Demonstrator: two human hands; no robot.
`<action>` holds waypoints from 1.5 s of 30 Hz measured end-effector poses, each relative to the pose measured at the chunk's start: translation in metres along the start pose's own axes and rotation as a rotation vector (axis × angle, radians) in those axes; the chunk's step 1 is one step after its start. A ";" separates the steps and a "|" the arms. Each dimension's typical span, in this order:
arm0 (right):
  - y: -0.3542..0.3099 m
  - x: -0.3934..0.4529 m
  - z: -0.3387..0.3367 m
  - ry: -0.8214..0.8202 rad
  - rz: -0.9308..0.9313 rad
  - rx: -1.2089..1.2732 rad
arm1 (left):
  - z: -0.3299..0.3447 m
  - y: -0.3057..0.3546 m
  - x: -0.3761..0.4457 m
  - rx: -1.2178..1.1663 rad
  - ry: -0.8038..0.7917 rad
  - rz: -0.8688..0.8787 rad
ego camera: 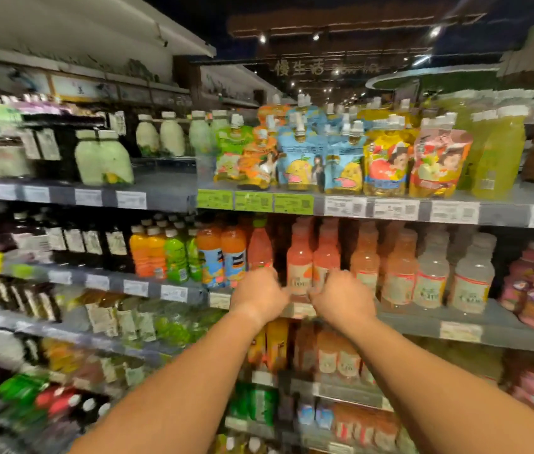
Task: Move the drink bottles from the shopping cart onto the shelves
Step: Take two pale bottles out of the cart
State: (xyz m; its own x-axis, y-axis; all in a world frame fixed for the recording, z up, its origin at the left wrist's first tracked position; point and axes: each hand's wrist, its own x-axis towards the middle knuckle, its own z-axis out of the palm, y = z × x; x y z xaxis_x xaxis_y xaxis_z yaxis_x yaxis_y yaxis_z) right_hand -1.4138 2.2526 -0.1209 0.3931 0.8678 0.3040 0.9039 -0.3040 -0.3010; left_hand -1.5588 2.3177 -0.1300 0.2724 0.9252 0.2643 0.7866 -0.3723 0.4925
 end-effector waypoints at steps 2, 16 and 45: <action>-0.056 -0.015 0.023 -0.073 -0.080 0.037 | -0.031 -0.061 -0.018 0.057 -0.006 -0.090; -0.409 -0.140 0.121 -0.430 -0.657 0.264 | -0.231 -0.359 -0.197 0.239 0.194 -0.732; -0.852 -0.085 0.335 -0.601 -1.041 0.313 | -0.398 -0.728 -0.114 0.237 0.412 -1.154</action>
State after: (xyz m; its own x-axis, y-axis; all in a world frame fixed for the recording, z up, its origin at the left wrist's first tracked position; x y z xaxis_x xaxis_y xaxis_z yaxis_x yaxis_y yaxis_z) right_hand -2.2734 2.5696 -0.1930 -0.7010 0.7074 0.0904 0.6278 0.6722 -0.3924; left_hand -2.3832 2.4546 -0.1889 -0.8031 0.5947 0.0383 0.5426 0.7031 0.4596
